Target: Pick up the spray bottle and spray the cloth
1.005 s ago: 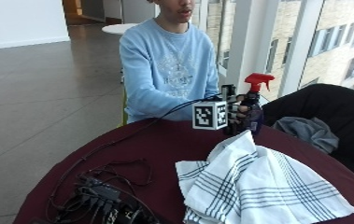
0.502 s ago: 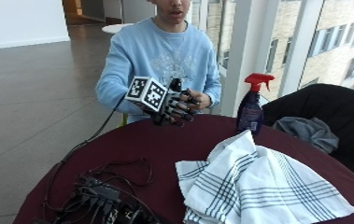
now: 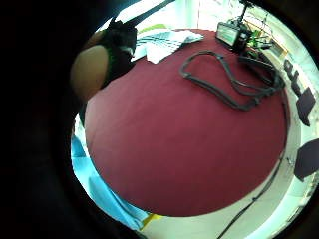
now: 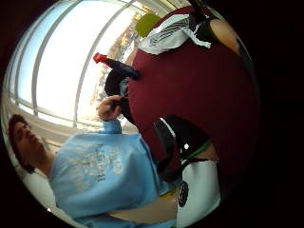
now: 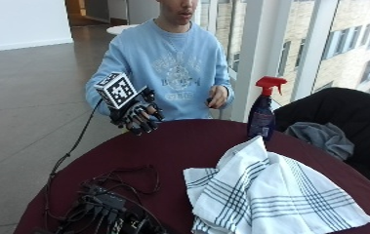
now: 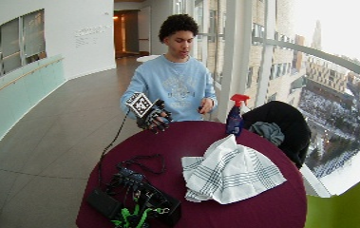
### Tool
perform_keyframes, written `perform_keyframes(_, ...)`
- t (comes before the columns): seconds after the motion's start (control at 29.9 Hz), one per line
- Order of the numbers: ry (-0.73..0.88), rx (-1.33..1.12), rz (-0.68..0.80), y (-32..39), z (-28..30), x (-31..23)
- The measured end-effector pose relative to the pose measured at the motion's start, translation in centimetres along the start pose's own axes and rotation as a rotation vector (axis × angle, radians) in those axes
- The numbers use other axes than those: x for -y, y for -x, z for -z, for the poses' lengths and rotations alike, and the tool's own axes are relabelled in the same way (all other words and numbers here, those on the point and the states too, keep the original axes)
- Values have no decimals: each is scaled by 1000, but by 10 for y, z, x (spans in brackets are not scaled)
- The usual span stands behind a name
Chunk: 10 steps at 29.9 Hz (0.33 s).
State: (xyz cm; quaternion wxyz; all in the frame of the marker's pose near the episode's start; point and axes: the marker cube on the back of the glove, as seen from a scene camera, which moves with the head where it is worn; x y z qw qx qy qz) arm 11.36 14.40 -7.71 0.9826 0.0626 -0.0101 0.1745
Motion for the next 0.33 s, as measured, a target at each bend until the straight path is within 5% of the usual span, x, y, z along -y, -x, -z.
perform_keyframes(0.33, 23, -112, -27, -17, 12, -5)
